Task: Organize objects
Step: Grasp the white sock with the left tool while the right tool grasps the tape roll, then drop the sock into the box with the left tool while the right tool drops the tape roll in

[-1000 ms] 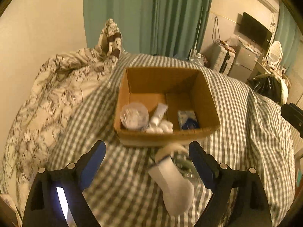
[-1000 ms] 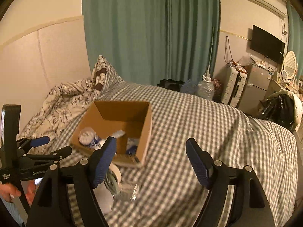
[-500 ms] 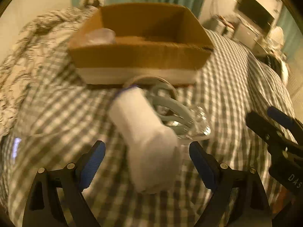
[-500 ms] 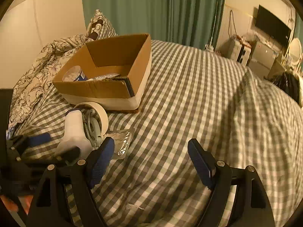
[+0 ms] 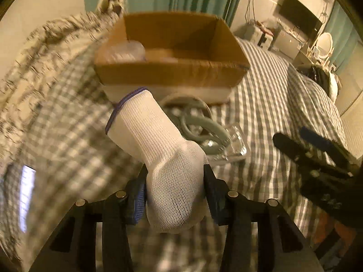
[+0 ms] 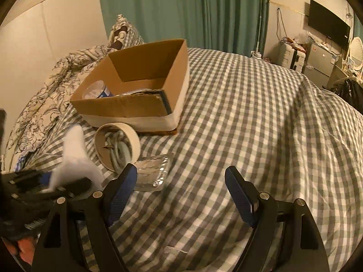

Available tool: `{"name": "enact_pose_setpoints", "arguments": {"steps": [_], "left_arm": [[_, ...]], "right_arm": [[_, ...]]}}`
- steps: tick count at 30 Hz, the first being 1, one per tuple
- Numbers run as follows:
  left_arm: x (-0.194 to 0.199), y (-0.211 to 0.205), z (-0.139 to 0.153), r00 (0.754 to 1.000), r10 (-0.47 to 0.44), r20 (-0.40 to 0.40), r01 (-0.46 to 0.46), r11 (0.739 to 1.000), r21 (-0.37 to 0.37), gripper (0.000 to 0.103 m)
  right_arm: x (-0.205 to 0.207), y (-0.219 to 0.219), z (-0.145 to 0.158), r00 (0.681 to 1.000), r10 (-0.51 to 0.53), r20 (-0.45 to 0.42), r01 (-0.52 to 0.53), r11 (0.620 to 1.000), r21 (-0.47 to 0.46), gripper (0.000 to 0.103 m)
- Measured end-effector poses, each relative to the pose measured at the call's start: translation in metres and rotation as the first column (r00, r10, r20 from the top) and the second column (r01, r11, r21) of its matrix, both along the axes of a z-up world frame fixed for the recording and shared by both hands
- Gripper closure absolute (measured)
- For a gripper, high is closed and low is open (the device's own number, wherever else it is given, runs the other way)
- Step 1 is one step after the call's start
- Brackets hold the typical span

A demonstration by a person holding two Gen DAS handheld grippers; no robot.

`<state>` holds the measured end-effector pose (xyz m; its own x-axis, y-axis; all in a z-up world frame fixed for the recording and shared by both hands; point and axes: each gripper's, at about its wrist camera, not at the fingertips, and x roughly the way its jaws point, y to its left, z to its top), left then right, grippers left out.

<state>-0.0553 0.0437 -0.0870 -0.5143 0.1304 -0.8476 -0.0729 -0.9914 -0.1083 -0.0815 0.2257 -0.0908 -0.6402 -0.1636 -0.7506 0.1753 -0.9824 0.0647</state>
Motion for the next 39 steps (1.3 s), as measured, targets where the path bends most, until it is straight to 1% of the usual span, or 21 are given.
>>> {"name": "enact_pose_setpoints", "arguments": {"steps": [2, 6, 9, 11, 12, 14, 16, 17, 18, 19, 20, 22, 27, 29, 32, 34, 39], "left_arm": [[-0.001, -0.011, 0.011, 0.999, 0.014, -0.034, -0.015, 0.999, -0.029, 0.057], [-0.009, -0.033, 0.019, 0.995, 0.054, -0.081, -0.062, 0.994, -0.096, 0.057], [-0.016, -0.047, 0.018, 0.994, 0.076, -0.079, -0.084, 0.991, -0.104, 0.057], [-0.02, -0.051, 0.014, 0.995, 0.077, -0.065, -0.084, 0.991, -0.108, 0.057], [-0.022, -0.05, 0.012, 0.995, 0.077, -0.059, -0.083, 0.991, -0.109, 0.057], [-0.023, -0.05, 0.007, 0.997, 0.067, -0.045, -0.072, 0.992, -0.107, 0.057], [-0.024, -0.049, 0.003, 0.998, 0.057, -0.037, -0.061, 0.992, -0.111, 0.057], [-0.024, -0.048, 0.001, 0.998, 0.049, -0.035, -0.053, 0.993, -0.109, 0.057], [-0.024, -0.047, 0.0, 0.999, 0.04, -0.03, -0.043, 0.994, -0.105, 0.057], [-0.024, -0.046, 0.0, 0.999, 0.036, -0.029, -0.039, 0.994, -0.106, 0.057], [-0.022, -0.045, 0.0, 0.999, 0.033, -0.03, -0.036, 0.994, -0.107, 0.057], [-0.02, -0.045, 0.002, 0.999, 0.03, -0.031, -0.033, 0.994, -0.101, 0.057], [-0.011, -0.042, 0.008, 0.999, 0.021, -0.04, -0.025, 0.995, -0.095, 0.057], [-0.007, -0.04, 0.011, 0.999, 0.016, -0.042, -0.02, 0.995, -0.095, 0.057], [0.001, -0.039, 0.016, 0.999, 0.008, -0.047, -0.012, 0.996, -0.094, 0.057], [0.006, -0.038, 0.021, 0.999, 0.004, -0.053, -0.009, 0.995, -0.095, 0.057], [0.016, -0.033, 0.037, 0.996, -0.014, -0.087, 0.006, 0.996, -0.089, 0.057]], "right_arm": [[-0.002, -0.008, -0.003, 1.0, 0.014, 0.009, -0.014, 1.0, -0.009, 0.023], [-0.012, -0.026, -0.011, 0.998, 0.051, 0.031, -0.05, 0.999, -0.011, 0.023], [-0.026, -0.045, -0.021, 0.995, 0.084, 0.058, -0.084, 0.996, -0.005, 0.023], [-0.038, -0.057, -0.031, 0.991, 0.099, 0.085, -0.099, 0.995, -0.013, 0.023], [-0.043, -0.061, -0.036, 0.99, 0.105, 0.099, -0.103, 0.994, -0.02, 0.025], [-0.052, -0.068, -0.047, 0.984, 0.114, 0.135, -0.11, 0.993, -0.033, 0.031], [-0.056, -0.074, -0.057, 0.978, 0.122, 0.169, -0.117, 0.992, -0.04, 0.045], [-0.057, -0.078, -0.061, 0.974, 0.133, 0.184, -0.129, 0.991, -0.036, 0.05], [-0.056, -0.08, -0.062, 0.972, 0.14, 0.186, -0.137, 0.99, -0.028, 0.059], [-0.053, -0.082, -0.062, 0.972, 0.148, 0.183, -0.147, 0.989, -0.019, 0.067], [-0.052, -0.083, -0.061, 0.972, 0.151, 0.18, -0.15, 0.989, -0.017, 0.07], [-0.044, -0.083, -0.056, 0.976, 0.143, 0.165, -0.144, 0.99, -0.008, 0.081], [-0.018, -0.082, -0.038, 0.98, 0.154, 0.126, -0.156, 0.988, 0.008, 0.093], [-0.006, -0.08, -0.028, 0.984, 0.148, 0.097, -0.15, 0.989, 0.017, 0.093], [0.008, -0.07, -0.013, 0.991, 0.119, 0.068, -0.118, 0.993, -0.021, 0.093], [0.016, -0.065, -0.006, 0.993, 0.106, 0.053, -0.104, 0.994, -0.03, 0.093], [0.036, -0.059, 0.018, 0.997, 0.078, -0.001, -0.078, 0.996, -0.035, 0.093]]}}
